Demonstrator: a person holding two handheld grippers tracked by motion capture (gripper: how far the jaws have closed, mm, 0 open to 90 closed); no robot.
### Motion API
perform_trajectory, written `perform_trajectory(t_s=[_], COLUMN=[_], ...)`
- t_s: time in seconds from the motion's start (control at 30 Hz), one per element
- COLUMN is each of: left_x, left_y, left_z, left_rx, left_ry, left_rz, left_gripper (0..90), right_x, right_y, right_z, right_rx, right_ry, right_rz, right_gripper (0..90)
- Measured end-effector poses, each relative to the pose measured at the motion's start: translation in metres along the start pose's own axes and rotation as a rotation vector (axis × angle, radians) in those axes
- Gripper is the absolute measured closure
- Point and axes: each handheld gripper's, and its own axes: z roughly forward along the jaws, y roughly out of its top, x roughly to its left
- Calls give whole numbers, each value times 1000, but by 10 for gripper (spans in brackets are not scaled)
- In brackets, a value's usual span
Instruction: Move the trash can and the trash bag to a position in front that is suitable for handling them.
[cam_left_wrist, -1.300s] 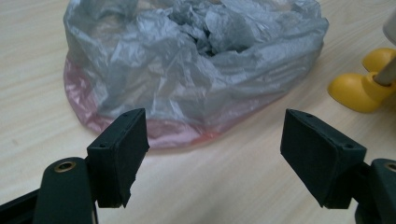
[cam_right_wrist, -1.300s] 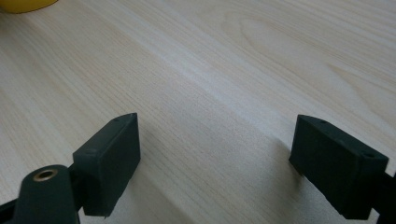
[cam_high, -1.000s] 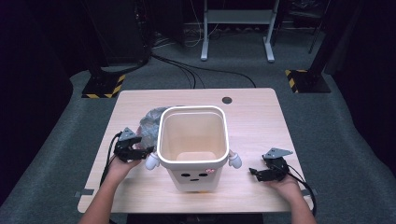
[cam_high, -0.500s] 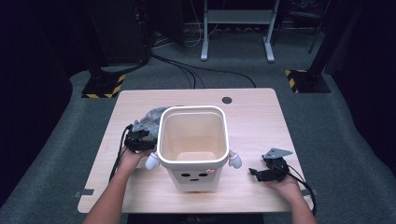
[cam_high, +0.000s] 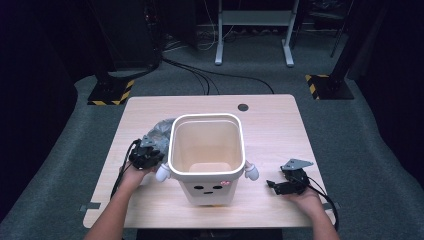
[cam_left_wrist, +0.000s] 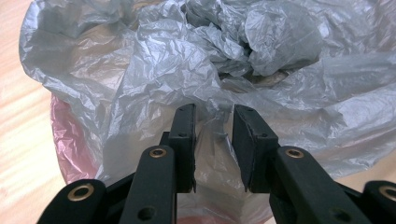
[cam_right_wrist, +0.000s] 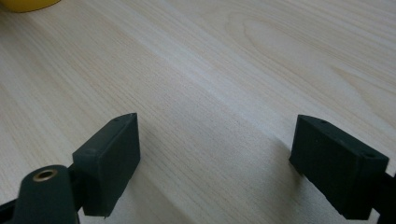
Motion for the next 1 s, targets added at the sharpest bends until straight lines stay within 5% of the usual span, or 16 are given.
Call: perform_trajectory(t_s=[0.47, 1.0], left_x=[2, -12], left_y=[-46, -78], left_z=[-33, -69], left_rx=[19, 25], left_ry=[-14, -40], left_rz=[11, 62], left_gripper=[758, 771], right_x=[0, 1], right_y=[0, 0], right_z=[0, 0], right_rx=[1, 1], right_ry=[3, 5], right_rz=[-4, -6], right_gripper=[146, 146])
